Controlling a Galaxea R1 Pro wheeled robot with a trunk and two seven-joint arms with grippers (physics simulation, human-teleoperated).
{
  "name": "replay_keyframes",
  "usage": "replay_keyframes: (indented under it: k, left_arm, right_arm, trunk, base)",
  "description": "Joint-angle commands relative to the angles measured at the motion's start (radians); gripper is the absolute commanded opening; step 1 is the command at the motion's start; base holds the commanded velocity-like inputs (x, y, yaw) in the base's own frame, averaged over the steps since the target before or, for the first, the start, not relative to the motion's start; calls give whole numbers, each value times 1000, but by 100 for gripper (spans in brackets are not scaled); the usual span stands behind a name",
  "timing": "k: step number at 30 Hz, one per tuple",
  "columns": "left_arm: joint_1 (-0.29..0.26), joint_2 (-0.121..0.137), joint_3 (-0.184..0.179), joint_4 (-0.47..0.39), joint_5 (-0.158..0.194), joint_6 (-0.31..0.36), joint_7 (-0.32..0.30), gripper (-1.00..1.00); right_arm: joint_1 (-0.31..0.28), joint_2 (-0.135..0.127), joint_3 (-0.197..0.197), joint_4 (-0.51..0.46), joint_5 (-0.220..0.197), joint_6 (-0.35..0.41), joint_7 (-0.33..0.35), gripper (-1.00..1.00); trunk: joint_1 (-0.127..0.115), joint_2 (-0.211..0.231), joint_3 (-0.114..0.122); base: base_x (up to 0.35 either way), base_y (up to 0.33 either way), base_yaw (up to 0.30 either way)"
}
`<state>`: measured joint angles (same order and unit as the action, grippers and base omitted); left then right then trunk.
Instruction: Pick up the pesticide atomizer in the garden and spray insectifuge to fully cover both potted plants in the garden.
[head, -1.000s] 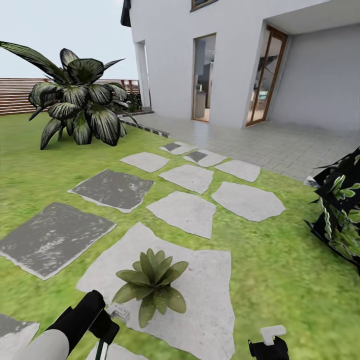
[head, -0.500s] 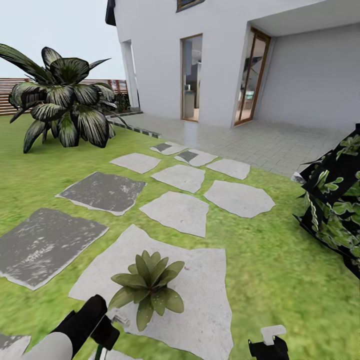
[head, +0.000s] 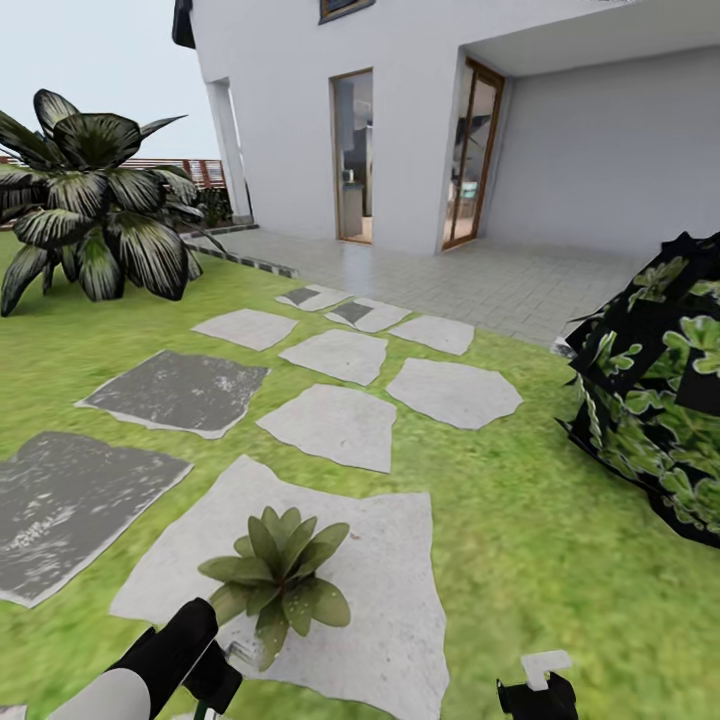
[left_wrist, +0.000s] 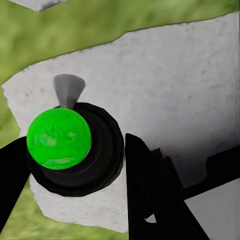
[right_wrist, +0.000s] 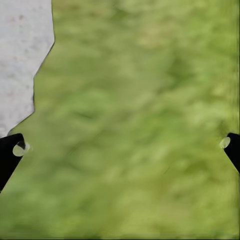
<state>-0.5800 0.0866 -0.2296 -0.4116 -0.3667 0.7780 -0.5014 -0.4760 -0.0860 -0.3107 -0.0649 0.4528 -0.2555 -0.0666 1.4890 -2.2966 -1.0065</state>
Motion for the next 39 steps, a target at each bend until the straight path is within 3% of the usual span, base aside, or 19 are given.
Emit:
replay_keyframes:
  k: [1, 18, 26, 39]
  left_arm:
    - [0, 1, -2, -2, -12, 1, -9, -100]
    - [0, 0, 0, -9, -10, 1, -8, -100]
    - [0, -2, -2, -11, -11, 0, -8, -100]
    - [0, -2, 3, -18, -8, 1, -6, -100]
  right_arm:
    - [-1, 0, -7, 2, 11, -4, -4, 100]
    - [-1, 0, -7, 3, 11, -4, -4, 100]
    - [-1, 0, -7, 2, 11, -4, -4, 100]
    - [-1, 0, -7, 3, 11, -4, -4, 100]
  trunk:
    - [0, 0, -1]
    - [0, 0, -1]
    - [0, 0, -1]
    - [0, 0, -1]
  base:
    - [0, 0, -289]
    - [-49, 203, -51]
    - [5, 21, -176]
    - [-220, 124, -2]
